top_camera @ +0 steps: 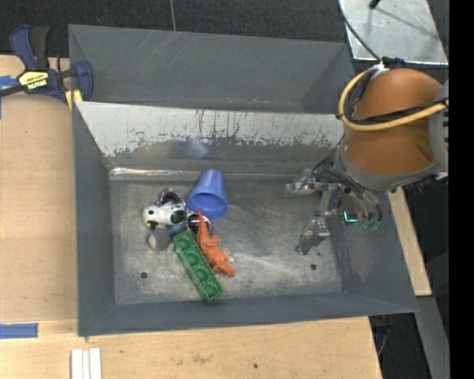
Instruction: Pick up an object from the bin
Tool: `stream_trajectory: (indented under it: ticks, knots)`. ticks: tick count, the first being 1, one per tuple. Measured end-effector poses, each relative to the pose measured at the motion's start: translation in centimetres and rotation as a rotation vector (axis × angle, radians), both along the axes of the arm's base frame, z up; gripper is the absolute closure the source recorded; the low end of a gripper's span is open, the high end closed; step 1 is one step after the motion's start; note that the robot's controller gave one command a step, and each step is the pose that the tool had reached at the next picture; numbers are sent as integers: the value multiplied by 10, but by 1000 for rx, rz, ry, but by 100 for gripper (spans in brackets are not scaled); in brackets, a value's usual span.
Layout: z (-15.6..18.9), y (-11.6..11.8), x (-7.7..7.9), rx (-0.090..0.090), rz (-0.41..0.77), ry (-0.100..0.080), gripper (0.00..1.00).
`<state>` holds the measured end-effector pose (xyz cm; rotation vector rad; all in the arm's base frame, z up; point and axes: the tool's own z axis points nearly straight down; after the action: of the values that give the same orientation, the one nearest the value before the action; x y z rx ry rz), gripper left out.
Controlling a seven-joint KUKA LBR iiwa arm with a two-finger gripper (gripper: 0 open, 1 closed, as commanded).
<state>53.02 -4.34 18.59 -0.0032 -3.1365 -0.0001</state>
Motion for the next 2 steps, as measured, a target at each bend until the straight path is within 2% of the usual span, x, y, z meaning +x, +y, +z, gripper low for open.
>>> stream_trajectory:
  ticks: [1,2]
  knots:
    - [4,0,2,-1,1,-9,0]
    - [-59,40,47,0,-9,-17,0]
